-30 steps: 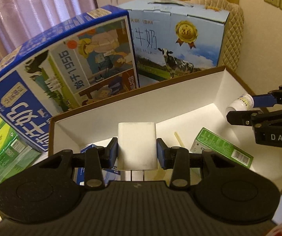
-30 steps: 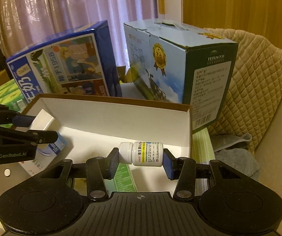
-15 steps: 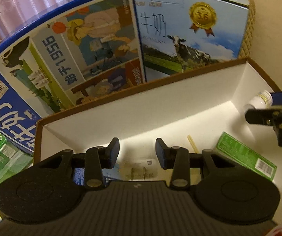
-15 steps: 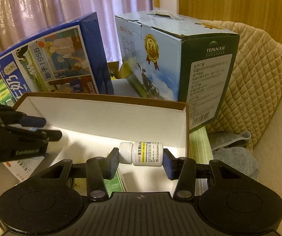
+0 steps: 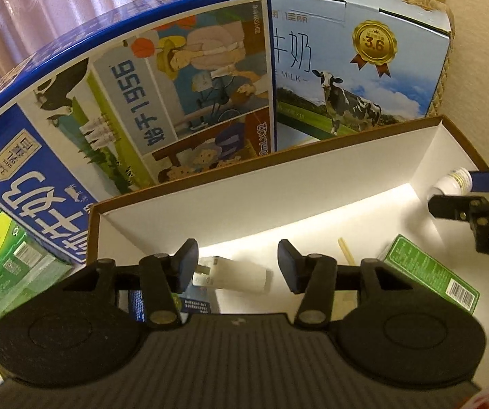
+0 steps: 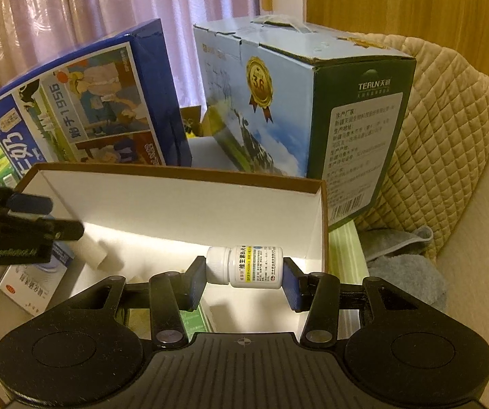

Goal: Organize rigid objects
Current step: 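Open the left tool to drop the plug into the box while the right tool holds the pill bottle, then open the right tool to drop the white pill bottle into the box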

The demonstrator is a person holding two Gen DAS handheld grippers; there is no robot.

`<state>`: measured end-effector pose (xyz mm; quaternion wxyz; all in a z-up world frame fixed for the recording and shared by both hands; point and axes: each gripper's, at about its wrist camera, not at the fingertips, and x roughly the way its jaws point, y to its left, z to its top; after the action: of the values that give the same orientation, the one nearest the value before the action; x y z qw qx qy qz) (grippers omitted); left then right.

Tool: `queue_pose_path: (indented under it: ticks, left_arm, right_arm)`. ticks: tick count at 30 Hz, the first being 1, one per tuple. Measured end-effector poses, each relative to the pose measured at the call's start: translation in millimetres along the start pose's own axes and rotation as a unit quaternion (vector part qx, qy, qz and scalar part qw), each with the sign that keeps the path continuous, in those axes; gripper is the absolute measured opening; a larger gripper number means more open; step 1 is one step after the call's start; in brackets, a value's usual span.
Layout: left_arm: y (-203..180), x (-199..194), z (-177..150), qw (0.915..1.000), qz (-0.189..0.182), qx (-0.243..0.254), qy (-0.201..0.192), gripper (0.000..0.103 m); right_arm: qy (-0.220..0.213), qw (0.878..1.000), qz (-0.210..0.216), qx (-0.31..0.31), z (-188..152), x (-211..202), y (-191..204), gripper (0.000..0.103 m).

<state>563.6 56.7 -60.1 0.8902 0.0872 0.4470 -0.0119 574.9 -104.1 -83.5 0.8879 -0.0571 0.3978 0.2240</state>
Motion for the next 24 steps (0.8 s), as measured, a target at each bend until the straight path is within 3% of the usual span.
queue_pose_path:
  ticks: [4, 8, 15, 24]
  left_arm:
    - [1, -6, -3, 1.0, -0.003, -0.006, 0.0, 0.051]
    - [3, -14, -5, 0.9999, -0.004, -0.015, -0.003, 0.057]
    - [1, -37, -14, 0.9996, -0.016, -0.022, -0.009, 0.059]
    - [3, -76, -33, 0.9982, -0.03, -0.048, -0.021, 0.059]
  right_arm:
    - [-0.034, 0.999, -0.011, 0.009, 3, -4, 1, 0.044]
    - [-0.047, 0.999, -0.002, 0.027, 4, -12, -1, 0.06]
    - [-0.039, 0.999, 0.012, 0.029, -4, -35, 4, 0.068]
    - [-0.031, 0.998, 0.02, 0.056, -24, -66, 8, 0.071]
